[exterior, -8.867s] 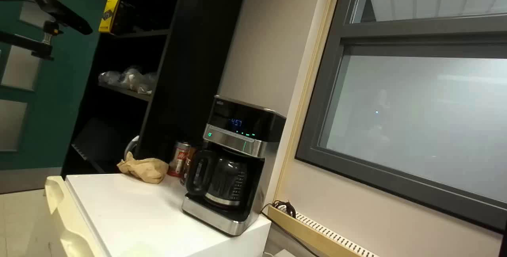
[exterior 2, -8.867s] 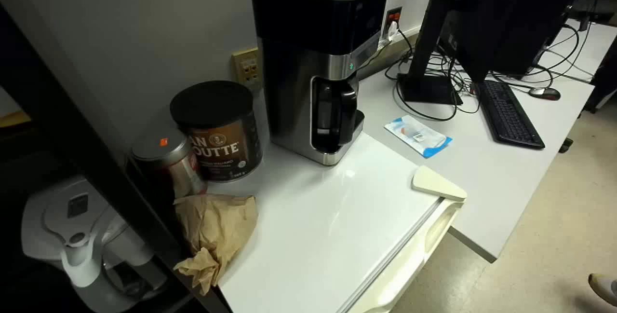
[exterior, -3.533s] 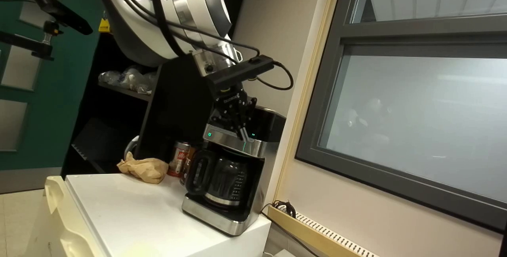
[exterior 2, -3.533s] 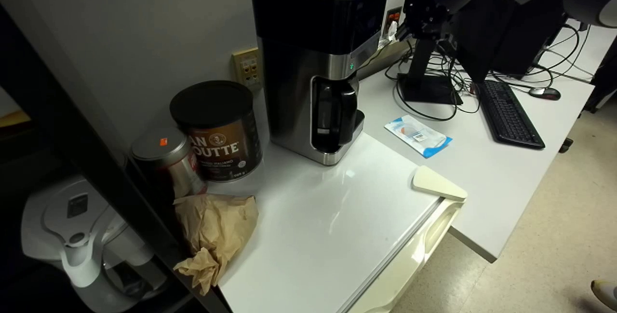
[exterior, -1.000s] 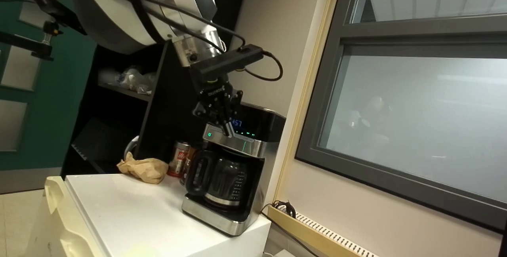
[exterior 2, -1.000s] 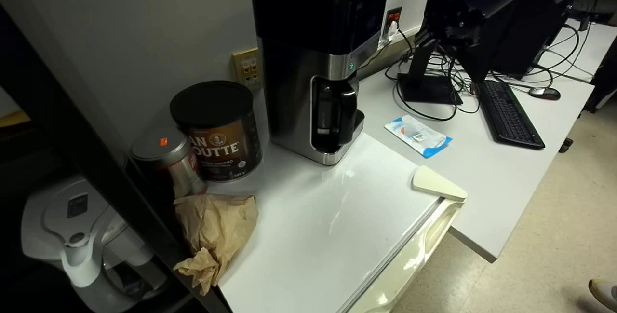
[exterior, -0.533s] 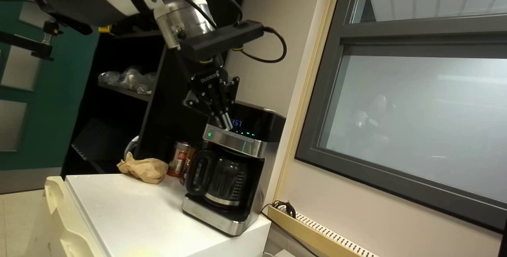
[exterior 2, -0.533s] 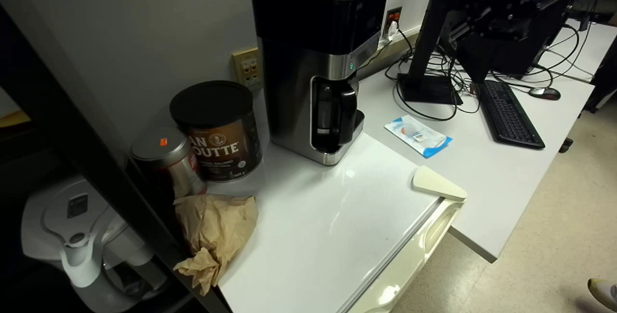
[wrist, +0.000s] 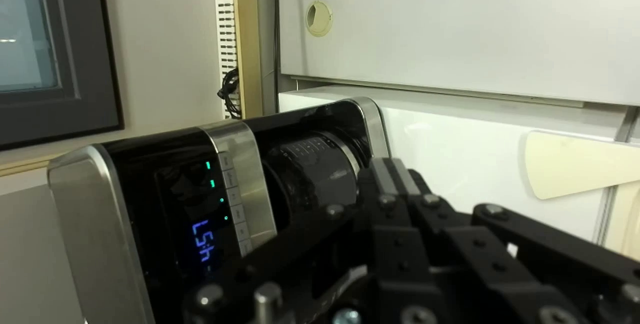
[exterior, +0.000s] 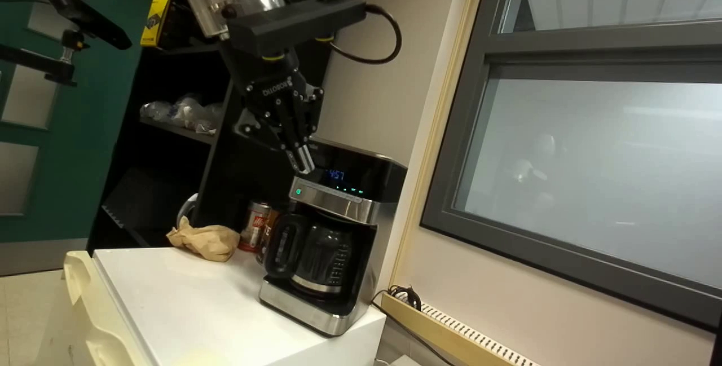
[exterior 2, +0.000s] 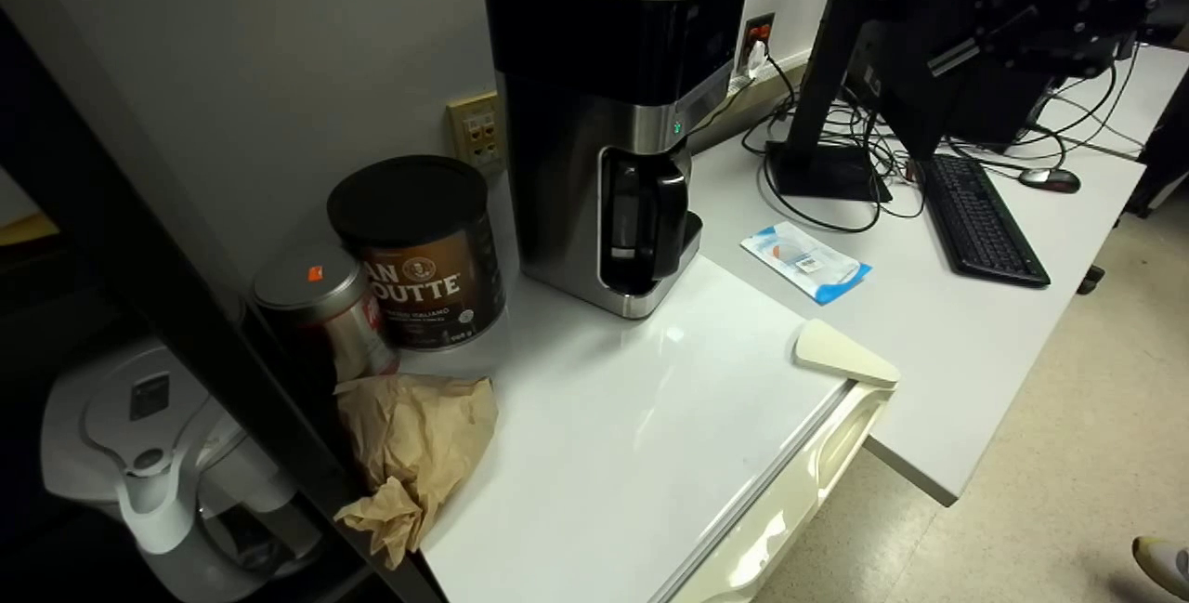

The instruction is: Press a button on the right side of the coffee machine

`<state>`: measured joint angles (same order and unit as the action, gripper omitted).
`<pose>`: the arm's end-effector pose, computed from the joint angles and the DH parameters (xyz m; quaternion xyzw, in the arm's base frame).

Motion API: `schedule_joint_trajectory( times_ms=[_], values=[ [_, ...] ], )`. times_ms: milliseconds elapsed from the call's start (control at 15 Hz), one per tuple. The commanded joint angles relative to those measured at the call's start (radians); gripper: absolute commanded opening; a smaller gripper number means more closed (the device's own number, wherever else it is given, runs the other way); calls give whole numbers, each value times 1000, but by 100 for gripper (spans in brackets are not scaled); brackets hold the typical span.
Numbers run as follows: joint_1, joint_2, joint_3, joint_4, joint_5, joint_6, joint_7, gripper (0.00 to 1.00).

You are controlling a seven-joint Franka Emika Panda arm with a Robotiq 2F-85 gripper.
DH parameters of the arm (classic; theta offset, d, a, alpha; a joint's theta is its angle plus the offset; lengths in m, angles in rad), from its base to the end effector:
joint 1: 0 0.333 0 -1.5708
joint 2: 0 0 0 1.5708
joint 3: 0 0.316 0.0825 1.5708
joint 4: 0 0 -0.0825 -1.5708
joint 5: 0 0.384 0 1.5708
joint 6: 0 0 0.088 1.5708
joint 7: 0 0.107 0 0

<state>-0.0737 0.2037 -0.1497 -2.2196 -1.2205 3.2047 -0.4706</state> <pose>0.5567 -0.0336 0.3346 0.6804 0.6369 0.2202 0.2880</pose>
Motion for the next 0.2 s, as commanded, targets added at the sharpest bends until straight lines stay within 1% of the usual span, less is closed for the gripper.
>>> schedule_joint_trajectory(
  times_ms=[0, 67, 133],
  values=[
    [-11, -52, -27, -56, -68, 71, -6, 1],
    [-42, -61, 1, -66, -71, 72, -16, 1],
    [-46, -63, 0, -70, -81, 81, -15, 1]
  ],
)
